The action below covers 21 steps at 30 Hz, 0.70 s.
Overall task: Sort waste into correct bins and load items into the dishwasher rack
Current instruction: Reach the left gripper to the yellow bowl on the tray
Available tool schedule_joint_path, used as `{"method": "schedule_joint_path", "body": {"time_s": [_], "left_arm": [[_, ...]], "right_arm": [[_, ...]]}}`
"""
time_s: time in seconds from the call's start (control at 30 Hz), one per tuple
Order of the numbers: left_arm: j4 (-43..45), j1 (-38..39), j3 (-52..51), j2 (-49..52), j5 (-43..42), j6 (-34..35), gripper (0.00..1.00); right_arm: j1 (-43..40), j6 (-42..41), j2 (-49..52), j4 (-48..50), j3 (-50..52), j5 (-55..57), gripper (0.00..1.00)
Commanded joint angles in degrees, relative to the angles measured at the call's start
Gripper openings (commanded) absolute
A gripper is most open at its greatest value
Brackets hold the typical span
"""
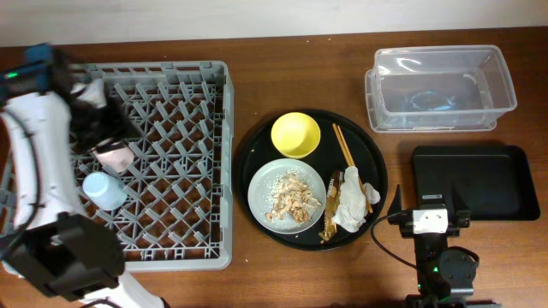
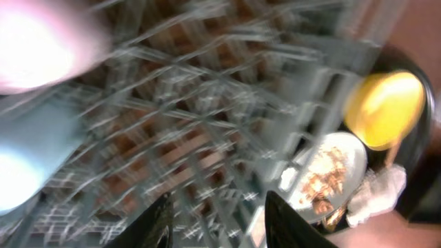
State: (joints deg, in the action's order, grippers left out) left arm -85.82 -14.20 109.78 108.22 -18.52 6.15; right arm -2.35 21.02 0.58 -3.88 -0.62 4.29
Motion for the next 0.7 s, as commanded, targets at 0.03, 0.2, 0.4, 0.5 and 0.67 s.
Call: {"method": "schedule_joint_path", "body": {"time_s": [0.03, 0.2, 0.4, 0.5, 0.67], "left_arm": [[7.8, 15.8, -0.2, -0.2, -5.7, -5.8, 0.41], [21.5, 35.5, -0.2, 1.6, 4.3, -5.7, 0.64], [31.2, 47.3, -0.2, 12.2, 13.4, -5.8, 0.63], [33.2, 50.1, -0.2, 16.5, 13.4, -5.9, 0.63], [35.9, 54.1, -0.2, 19.6, 19.3, -8.6, 0.64]], "right_arm": [[0.4, 0.0, -0.4, -0.4, 0.3, 0.9, 0.99], [0.4, 0.0, -0.4, -0.4, 0.3, 0.9, 0.99], [0.4, 0.0, -0.4, -0.4, 0.3, 0.9, 0.99], [0.4, 0.0, -0.4, -0.4, 0.3, 0.9, 0.99], [0.4, 0.0, -0.4, -0.4, 0.3, 0.9, 0.99]]}}
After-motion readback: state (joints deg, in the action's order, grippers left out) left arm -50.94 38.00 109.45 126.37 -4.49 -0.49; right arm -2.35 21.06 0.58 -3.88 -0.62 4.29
